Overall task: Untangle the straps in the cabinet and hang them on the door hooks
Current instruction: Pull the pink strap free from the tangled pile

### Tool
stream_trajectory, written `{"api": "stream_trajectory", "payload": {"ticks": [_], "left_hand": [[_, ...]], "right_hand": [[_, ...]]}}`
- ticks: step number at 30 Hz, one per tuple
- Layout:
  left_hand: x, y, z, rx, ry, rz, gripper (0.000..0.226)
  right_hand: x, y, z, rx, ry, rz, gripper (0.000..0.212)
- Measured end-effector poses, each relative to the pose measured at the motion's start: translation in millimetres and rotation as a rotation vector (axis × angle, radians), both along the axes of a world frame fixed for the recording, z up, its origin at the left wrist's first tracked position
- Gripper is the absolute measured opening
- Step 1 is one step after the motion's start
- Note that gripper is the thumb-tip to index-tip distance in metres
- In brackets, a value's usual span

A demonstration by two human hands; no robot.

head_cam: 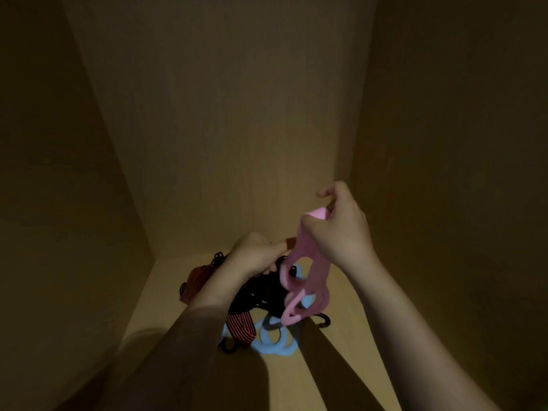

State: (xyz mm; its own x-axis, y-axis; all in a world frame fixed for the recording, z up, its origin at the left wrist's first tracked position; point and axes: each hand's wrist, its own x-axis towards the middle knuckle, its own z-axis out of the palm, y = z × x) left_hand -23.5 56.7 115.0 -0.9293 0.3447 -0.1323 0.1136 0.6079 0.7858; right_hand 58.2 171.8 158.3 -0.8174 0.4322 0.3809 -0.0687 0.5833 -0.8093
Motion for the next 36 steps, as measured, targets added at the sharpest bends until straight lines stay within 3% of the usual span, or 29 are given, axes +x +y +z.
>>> {"api": "stream_trajectory", "payload": {"ticks": [2, 3, 6, 12, 16, 18, 22, 26, 28, 32, 34, 36], "left_hand": [[12.5, 9.5, 0.8, 0.083, 0.149, -0.084, 0.021], [20.4, 15.6, 2.6, 0.234, 0.089, -0.175, 0.014], [40.2, 33.2, -1.9, 0.549, -0.205, -0.497, 0.049], [66.0, 58.0, -32.2, 0.590, -0.324, -0.625, 0.047], [73.5, 73.0, -58.6, 0.699, -0.444, -0.621, 0.056], [79.1, 84.4, -73.8, 0.706, -0.501, -0.557, 0.053], [91.5, 102.8, -105.7, 0.668, -0.687, -0.438, 0.028], [105.5, 117.1, -115.8, 0.660, -0.806, -0.339, 0.019], [105.7, 125.3, -125.0, 0.491, -0.681, -0.277, 0.019], [87.5, 128.8, -151.4, -0.138, 0.004, -0.379, 0.018], [82.4, 129.1, -157.9, -0.294, 0.190, -0.398, 0.017], [79.5, 129.3, -160.2, -0.308, 0.226, -0.377, 0.017]], "right_hand": [[7.5, 9.2, -6.0, 0.025, -0.051, -0.025, 0.015], [11.1, 13.4, -9.9, 0.015, -0.073, -0.037, 0.011], [21.6, 25.7, -19.6, -0.053, -0.142, -0.065, 0.009], [48.0, 49.1, -25.0, -0.361, -0.286, 0.008, 0.021], [62.2, 60.2, -37.4, -0.628, -0.250, 0.090, 0.028], [64.7, 63.7, -45.5, -0.563, -0.278, 0.025, 0.032], [62.0, 69.9, -66.8, -0.220, -0.353, -0.206, 0.036], [55.7, 78.5, -95.3, -0.096, -0.358, -0.307, 0.026], [52.9, 85.7, -110.6, -0.086, -0.367, -0.326, 0.023], [47.5, 94.5, -140.6, -0.095, -0.427, -0.295, 0.030], [46.6, 95.2, -150.5, -0.096, -0.436, -0.276, 0.037], [45.6, 96.6, -157.5, -0.101, -0.439, -0.265, 0.037]]}}
